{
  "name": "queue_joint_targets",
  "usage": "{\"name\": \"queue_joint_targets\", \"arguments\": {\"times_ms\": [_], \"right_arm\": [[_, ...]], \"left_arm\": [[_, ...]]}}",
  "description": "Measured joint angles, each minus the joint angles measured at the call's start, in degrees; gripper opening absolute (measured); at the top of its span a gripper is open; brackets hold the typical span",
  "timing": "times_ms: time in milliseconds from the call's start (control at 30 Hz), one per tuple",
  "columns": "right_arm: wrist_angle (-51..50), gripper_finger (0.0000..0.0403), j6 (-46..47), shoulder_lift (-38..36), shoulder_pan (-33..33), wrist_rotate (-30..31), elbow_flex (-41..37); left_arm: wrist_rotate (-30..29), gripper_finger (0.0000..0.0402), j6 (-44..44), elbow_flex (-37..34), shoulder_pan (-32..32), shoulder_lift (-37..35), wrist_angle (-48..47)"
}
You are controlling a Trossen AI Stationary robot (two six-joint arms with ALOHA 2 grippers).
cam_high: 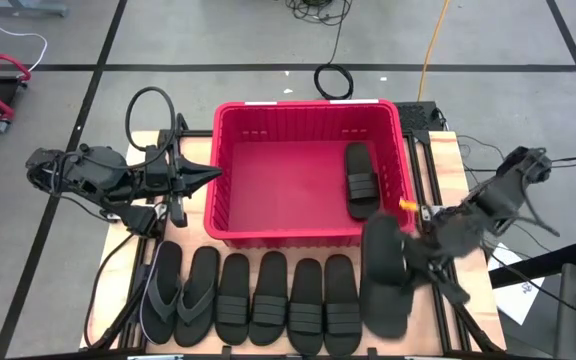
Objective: Pick and place slides into bin
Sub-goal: Put the black slide into the red bin
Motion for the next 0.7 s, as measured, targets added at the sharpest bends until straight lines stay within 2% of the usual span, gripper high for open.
{"name": "queue_joint_targets", "arguments": {"times_ms": [167, 333, 433, 600, 700], "right_arm": [[-15.87, 0.0005, -9.4, 3.33, -14.11, -2.43, 12.76], [-20.2, 0.0005, -20.89, 3.28, -27.13, -3.78, 20.0], [-21.1, 0.0002, -26.52, 3.35, -33.98, -3.44, 21.71], [-21.69, 0.0002, -33.05, 3.38, -44.16, 2.56, 21.97], [-21.52, 0.0002, -36.69, 4.88, -49.84, 1.98, 21.99]], "left_arm": [[-0.03, 0.0017, 0.05, 0.0, 0.0, 0.0, 0.02], [-0.05, 0.0003, 0.16, 0.0, 0.0, 0.0, -0.11], [-0.1, 0.0003, 0.37, 0.0, 0.0, 0.0, -1.1], [-0.12, 0.0018, 3.91, 0.0, 0.07, -0.02, -2.3], [-0.12, 0.002, 4.54, 0.0, 0.62, 0.0, -2.47]]}}
